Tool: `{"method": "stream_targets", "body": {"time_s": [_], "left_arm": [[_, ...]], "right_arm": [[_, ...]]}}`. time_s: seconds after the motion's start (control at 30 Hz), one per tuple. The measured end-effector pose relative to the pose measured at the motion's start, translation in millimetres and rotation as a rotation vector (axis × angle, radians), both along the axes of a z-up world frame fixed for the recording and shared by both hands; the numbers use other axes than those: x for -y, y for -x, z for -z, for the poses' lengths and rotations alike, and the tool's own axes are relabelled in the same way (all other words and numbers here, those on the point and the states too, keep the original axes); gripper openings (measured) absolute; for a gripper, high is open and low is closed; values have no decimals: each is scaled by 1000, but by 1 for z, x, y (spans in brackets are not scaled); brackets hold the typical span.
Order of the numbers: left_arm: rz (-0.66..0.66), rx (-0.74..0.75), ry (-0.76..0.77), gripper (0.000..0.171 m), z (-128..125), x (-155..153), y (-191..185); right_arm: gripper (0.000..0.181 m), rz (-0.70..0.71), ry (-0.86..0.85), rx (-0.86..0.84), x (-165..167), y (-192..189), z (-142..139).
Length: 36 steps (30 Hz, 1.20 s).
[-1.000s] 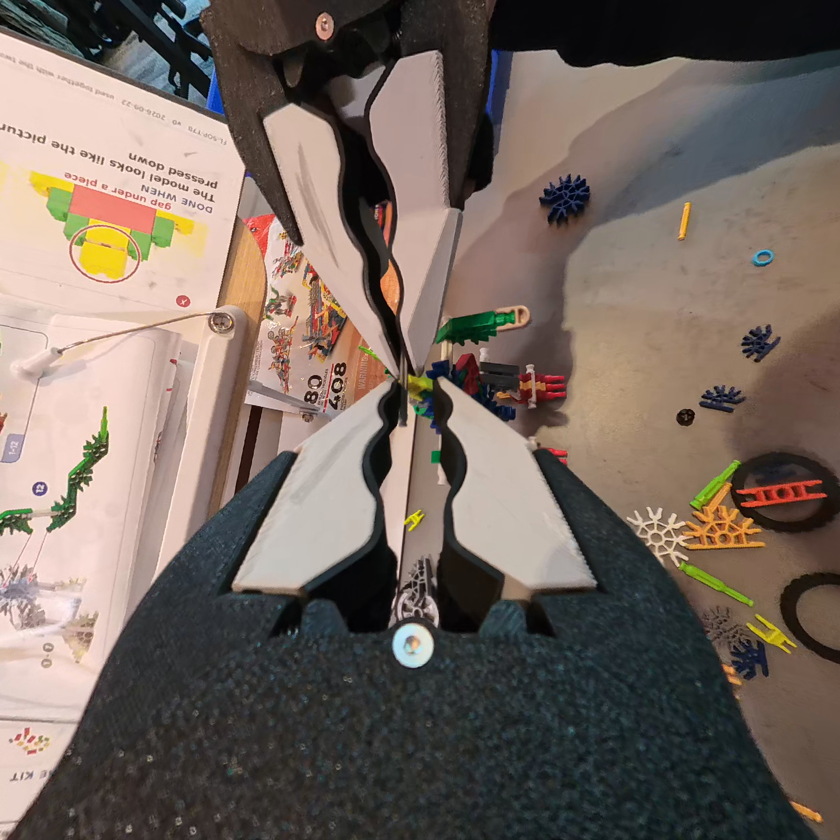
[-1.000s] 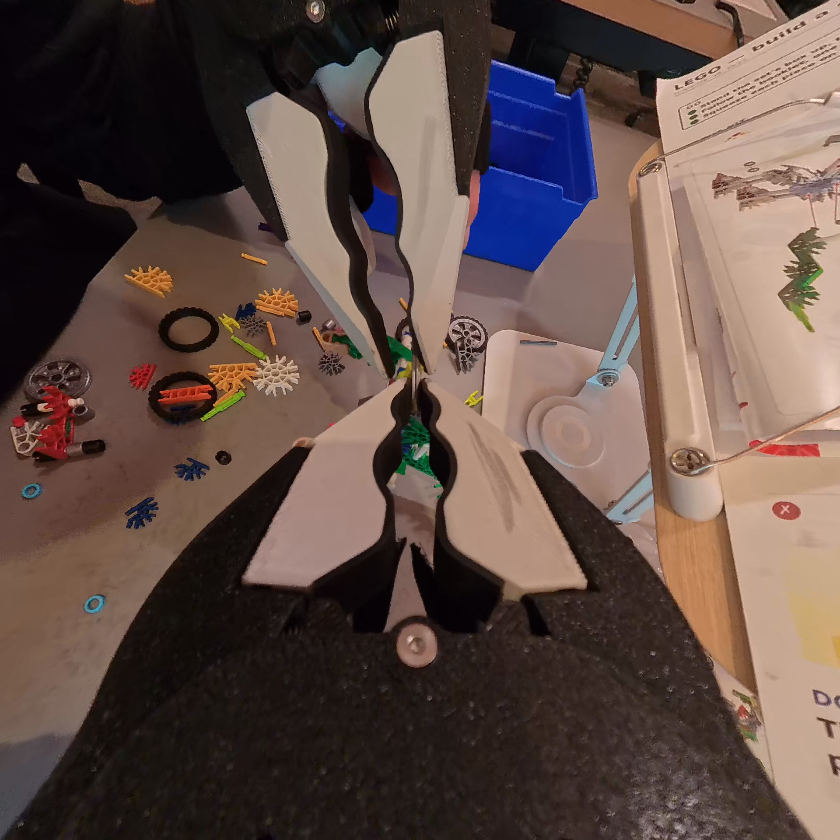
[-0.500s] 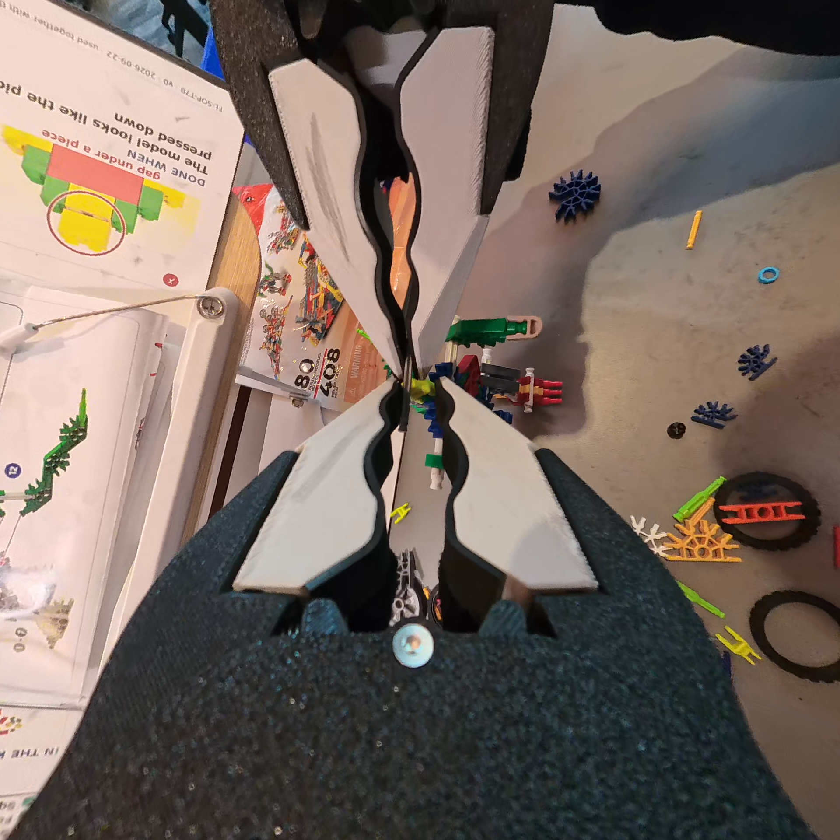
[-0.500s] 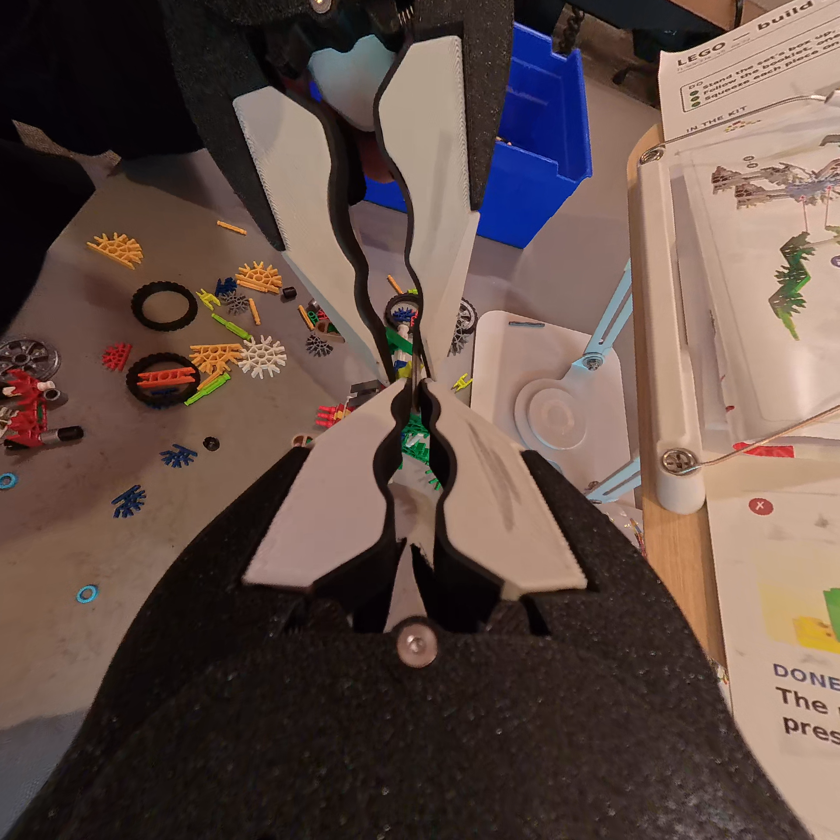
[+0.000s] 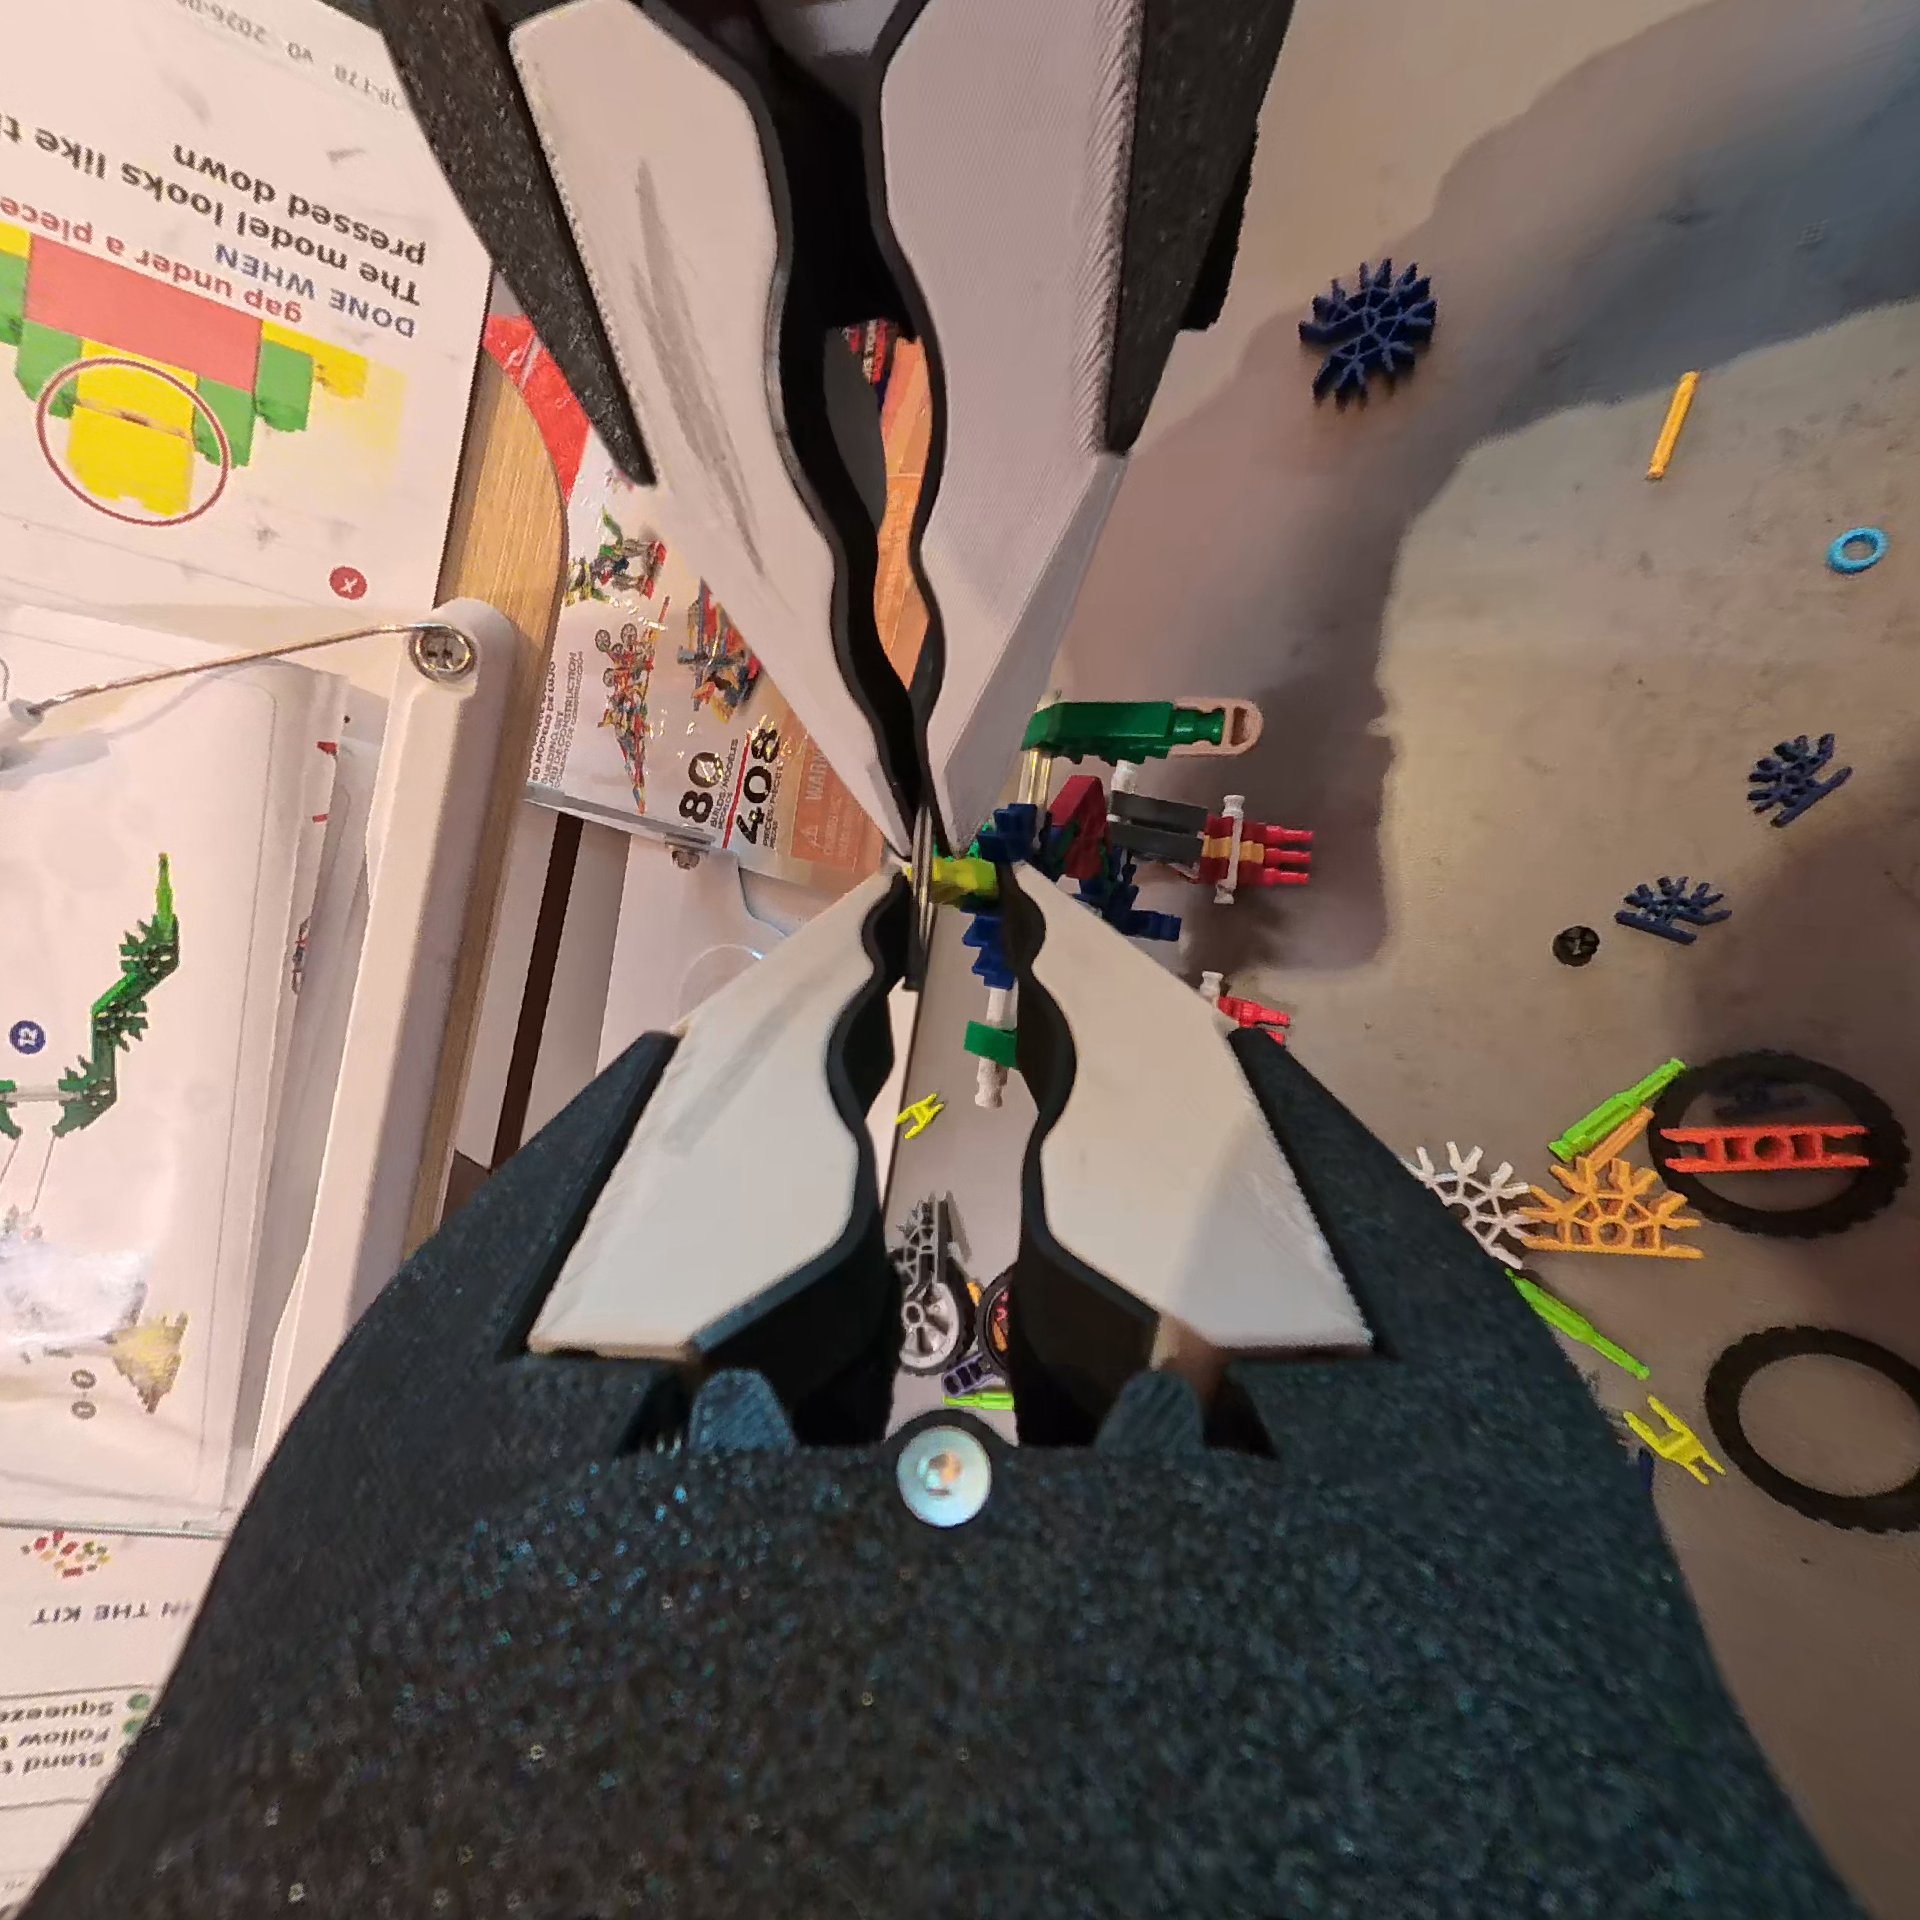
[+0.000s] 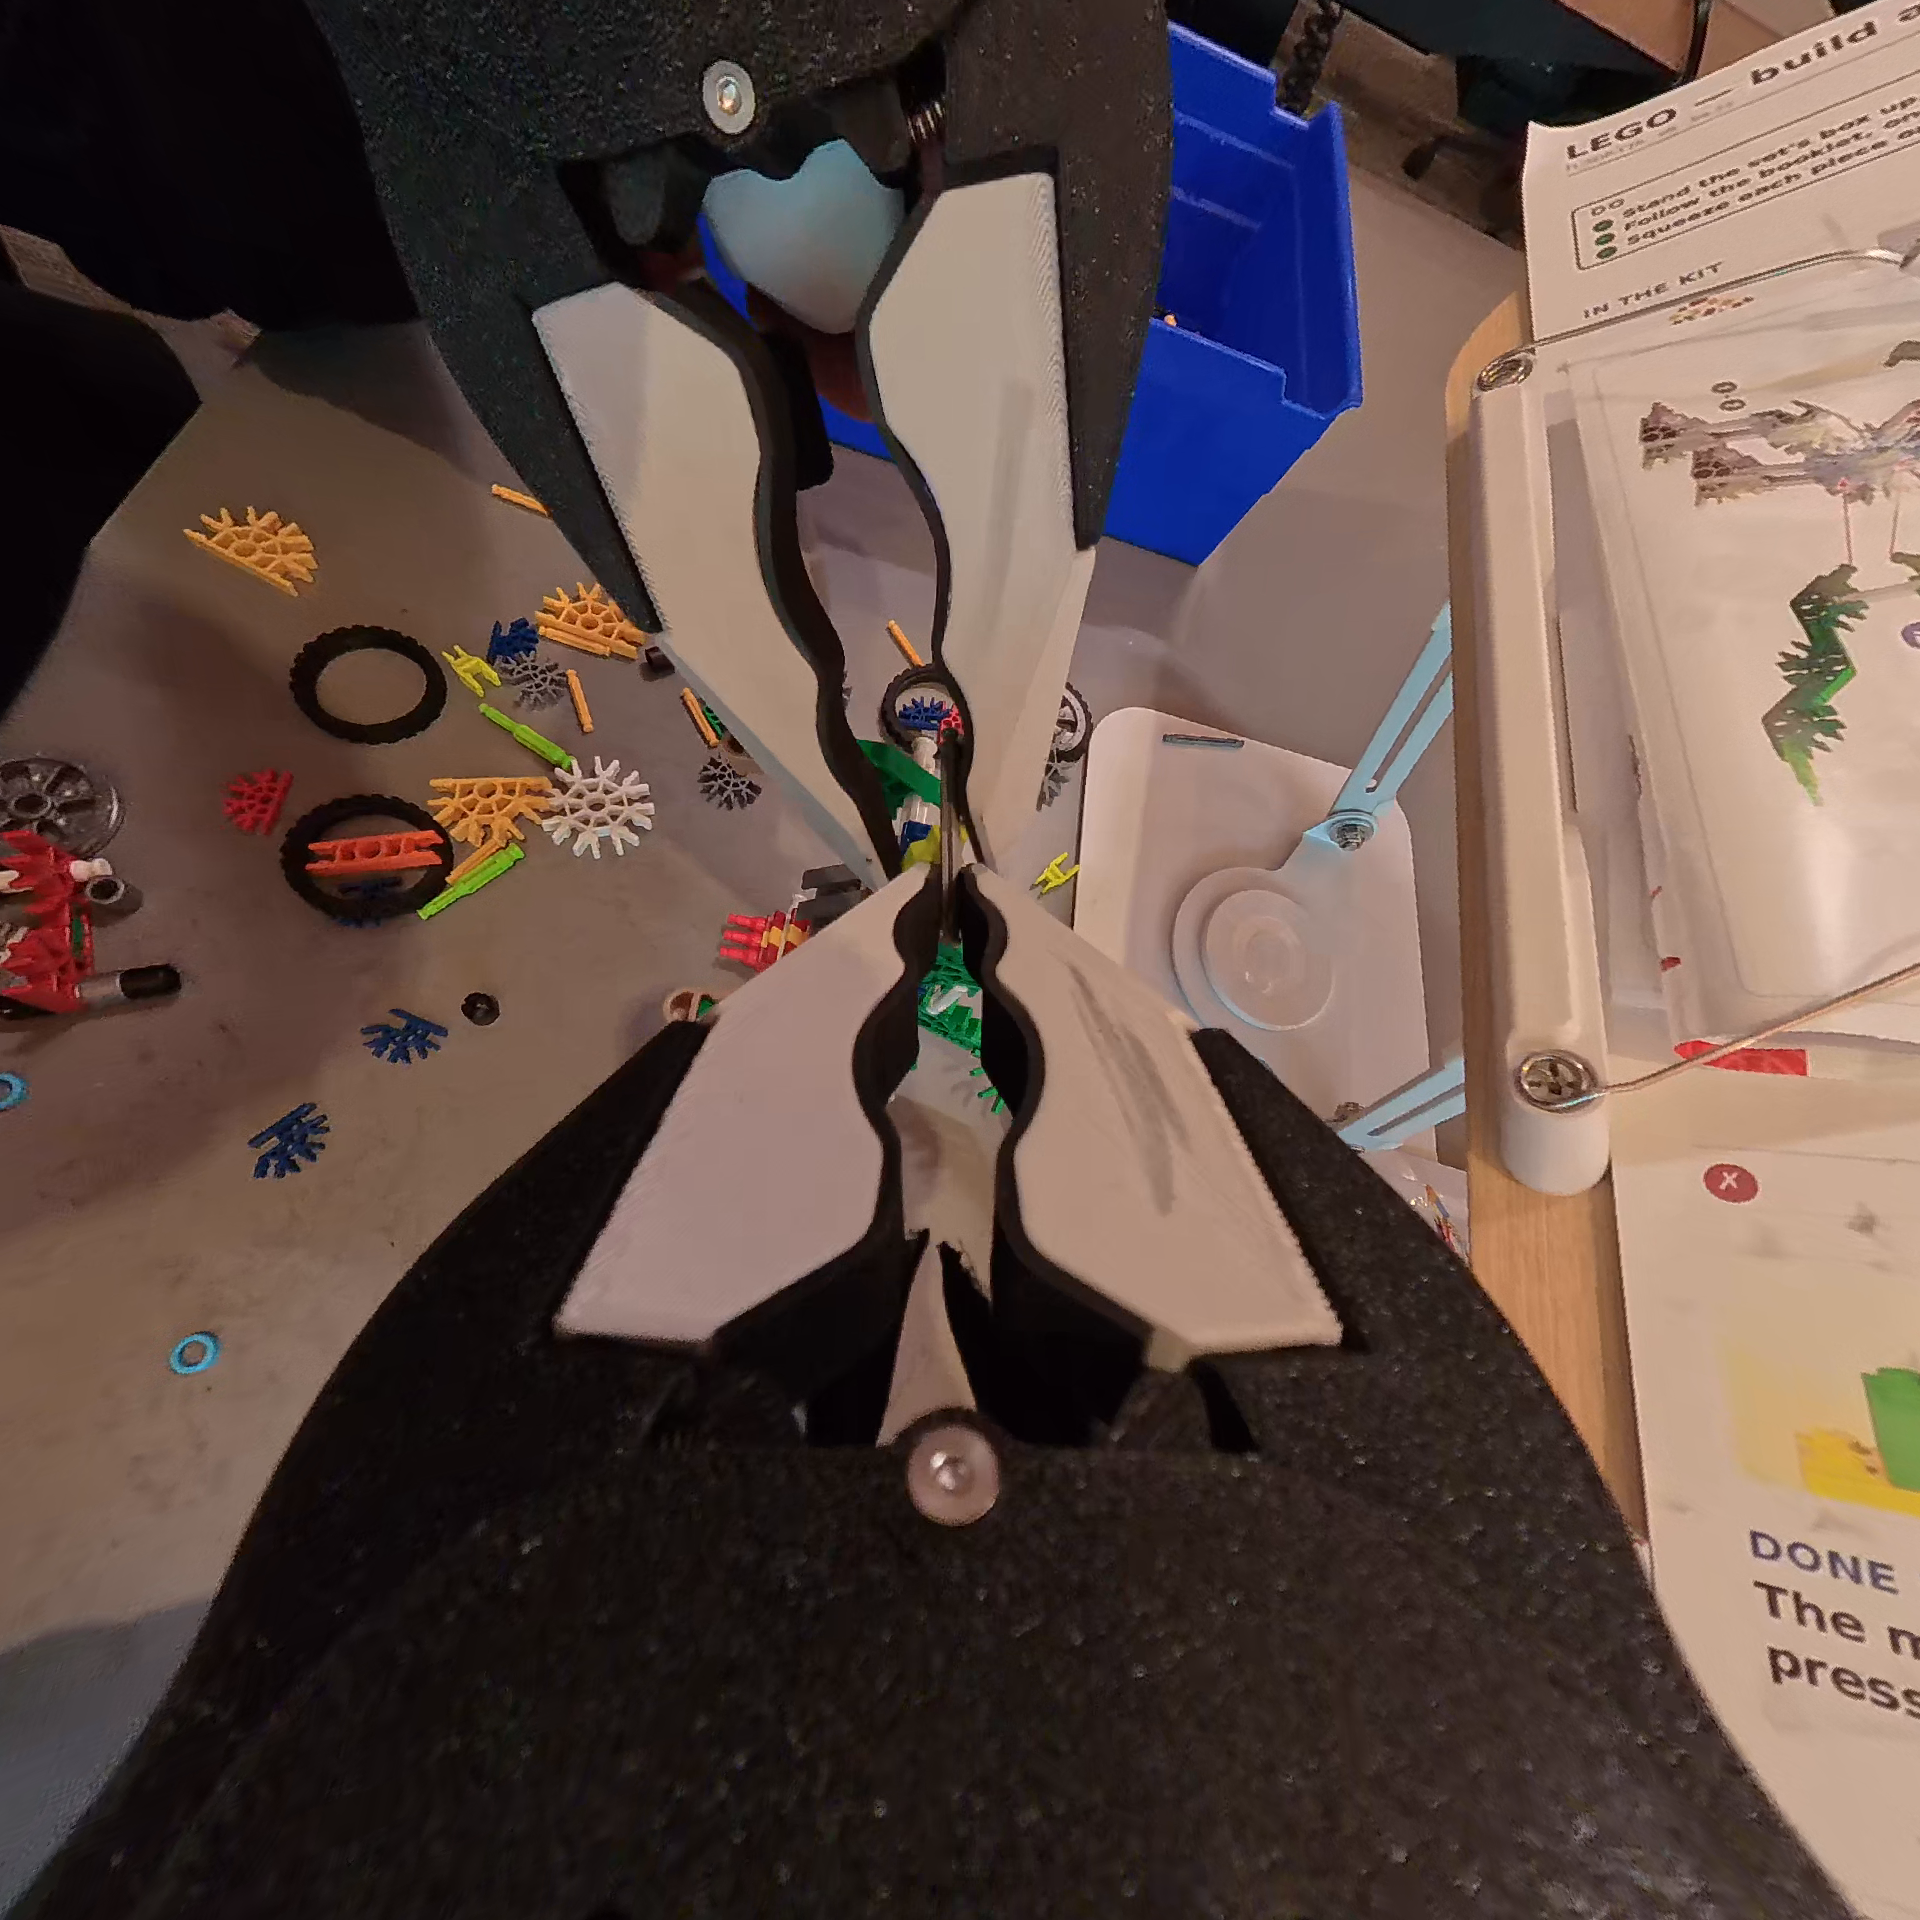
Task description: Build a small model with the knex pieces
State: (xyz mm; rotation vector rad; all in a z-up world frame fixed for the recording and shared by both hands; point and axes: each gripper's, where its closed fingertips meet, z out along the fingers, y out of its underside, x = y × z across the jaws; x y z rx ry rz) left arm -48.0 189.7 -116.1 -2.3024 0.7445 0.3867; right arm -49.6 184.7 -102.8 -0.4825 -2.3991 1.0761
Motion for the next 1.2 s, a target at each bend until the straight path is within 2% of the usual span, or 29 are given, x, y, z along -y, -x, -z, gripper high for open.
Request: {"method": "stream_targets", "body": {"time_s": [0.73, 1.03, 1.2], "left_arm": [[255, 44, -6, 10, 1, -4, -6], [221, 122, -15, 10, 1, -8, -4], [179, 114, -29, 23, -1, -9, 1]], "right_arm": [[2, -17, 16, 30, -2, -5, 2], [2, 11, 5, 26, -6, -2, 2], [2, 14, -1, 27, -5, -1, 3]]}}
